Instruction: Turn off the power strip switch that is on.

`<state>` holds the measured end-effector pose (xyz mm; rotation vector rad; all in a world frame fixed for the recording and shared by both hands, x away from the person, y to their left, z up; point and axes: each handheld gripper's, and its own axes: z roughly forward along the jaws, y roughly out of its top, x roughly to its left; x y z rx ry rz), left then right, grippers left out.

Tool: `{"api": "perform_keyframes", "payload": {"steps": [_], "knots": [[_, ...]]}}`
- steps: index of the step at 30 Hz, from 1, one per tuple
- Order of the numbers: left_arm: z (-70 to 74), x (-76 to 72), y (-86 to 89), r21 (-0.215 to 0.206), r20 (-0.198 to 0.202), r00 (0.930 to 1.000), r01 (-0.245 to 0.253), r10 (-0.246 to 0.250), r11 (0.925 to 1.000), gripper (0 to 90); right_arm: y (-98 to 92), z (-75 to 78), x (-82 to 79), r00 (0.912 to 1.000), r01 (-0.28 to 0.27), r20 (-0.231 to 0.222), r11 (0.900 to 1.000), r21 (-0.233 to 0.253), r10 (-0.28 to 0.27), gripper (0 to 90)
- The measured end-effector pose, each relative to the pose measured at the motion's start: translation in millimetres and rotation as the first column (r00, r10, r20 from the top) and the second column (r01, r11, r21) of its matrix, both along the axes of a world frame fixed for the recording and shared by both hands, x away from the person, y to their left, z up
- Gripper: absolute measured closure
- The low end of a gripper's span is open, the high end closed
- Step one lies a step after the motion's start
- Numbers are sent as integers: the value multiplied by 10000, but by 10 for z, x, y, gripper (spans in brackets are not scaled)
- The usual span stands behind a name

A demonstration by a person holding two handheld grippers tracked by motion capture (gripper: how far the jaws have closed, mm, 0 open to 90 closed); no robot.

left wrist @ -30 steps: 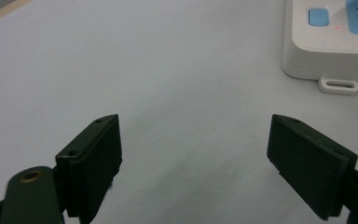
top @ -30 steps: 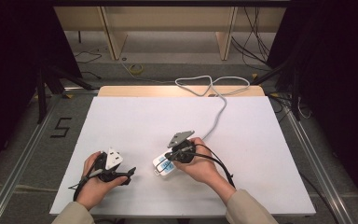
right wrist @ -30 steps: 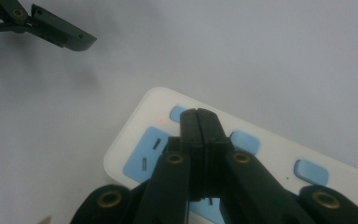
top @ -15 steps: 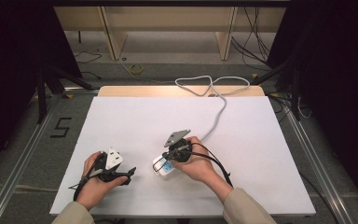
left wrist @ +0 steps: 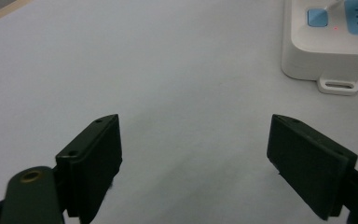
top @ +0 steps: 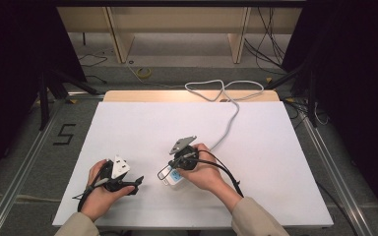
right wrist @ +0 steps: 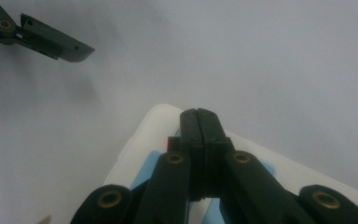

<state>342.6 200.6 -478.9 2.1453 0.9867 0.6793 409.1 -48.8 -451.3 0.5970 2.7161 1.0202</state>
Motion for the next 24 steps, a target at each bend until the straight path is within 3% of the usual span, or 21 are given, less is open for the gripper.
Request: {"api": "perform_keyframes", "payload": {"steps": [24], "knots": [[1, 1, -4, 26, 0, 10000, 31, -31, 10000, 177, 91, -55, 71, 9998, 12, -217, 9996, -278, -18, 900]]}}
